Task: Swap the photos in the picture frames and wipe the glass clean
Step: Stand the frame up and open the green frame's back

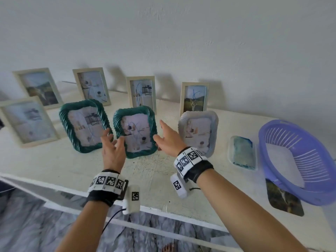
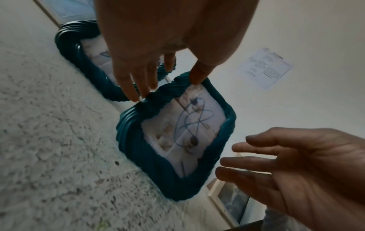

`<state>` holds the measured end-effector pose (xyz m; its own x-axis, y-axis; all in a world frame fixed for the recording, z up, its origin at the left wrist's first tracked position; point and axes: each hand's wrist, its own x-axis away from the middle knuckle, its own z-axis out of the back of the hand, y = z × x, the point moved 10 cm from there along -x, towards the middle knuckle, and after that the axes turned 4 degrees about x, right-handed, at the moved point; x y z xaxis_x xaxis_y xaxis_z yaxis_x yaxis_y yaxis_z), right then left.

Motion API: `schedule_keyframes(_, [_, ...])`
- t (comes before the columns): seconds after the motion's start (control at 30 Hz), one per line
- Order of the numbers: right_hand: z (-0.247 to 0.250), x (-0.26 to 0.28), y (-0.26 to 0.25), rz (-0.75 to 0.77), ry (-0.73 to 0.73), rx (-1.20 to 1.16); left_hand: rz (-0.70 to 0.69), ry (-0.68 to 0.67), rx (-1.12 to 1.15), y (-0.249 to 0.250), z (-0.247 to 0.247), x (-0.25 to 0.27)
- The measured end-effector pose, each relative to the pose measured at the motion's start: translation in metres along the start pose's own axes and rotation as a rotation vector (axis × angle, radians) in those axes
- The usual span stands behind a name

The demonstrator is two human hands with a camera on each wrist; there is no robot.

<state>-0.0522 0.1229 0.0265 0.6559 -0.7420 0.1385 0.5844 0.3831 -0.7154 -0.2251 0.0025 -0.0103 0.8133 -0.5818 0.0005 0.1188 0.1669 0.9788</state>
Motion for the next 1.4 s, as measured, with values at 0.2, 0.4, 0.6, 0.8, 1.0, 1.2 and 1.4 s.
schedule_keyframes(0.2, [-0.004,-0.005,-0.003,-0.043,0.061,-0.15,-0.035,-0.099,-0.072,0.002,0.003,-0.004])
schedule_keyframes(0.4, [0.011,0.04,0.001,0.019,0.214,-0.266,-0.102,-0.131,-0.046,0.041,0.03,0.038])
schedule_keyframes(0.6, [0.003,0.105,0.028,-0.049,0.113,-0.695,0.016,-0.364,0.084,0.05,0.02,0.1])
schedule_keyframes(0.8, [-0.007,0.151,0.082,-0.173,0.175,-0.967,-0.059,-0.55,-0.198,0.038,-0.025,0.138])
schedule_keyframes(1.0, [0.002,0.182,0.097,-0.172,0.213,-0.964,-0.038,-0.739,-0.299,0.034,-0.078,0.171])
schedule_keyframes(1.2, [0.01,0.189,0.087,-0.143,0.185,-1.084,0.039,-0.942,0.068,0.048,-0.13,0.209])
schedule_keyframes(1.4, [0.031,0.196,0.103,-0.236,0.328,-1.1,0.113,-1.005,0.263,0.046,-0.144,0.218])
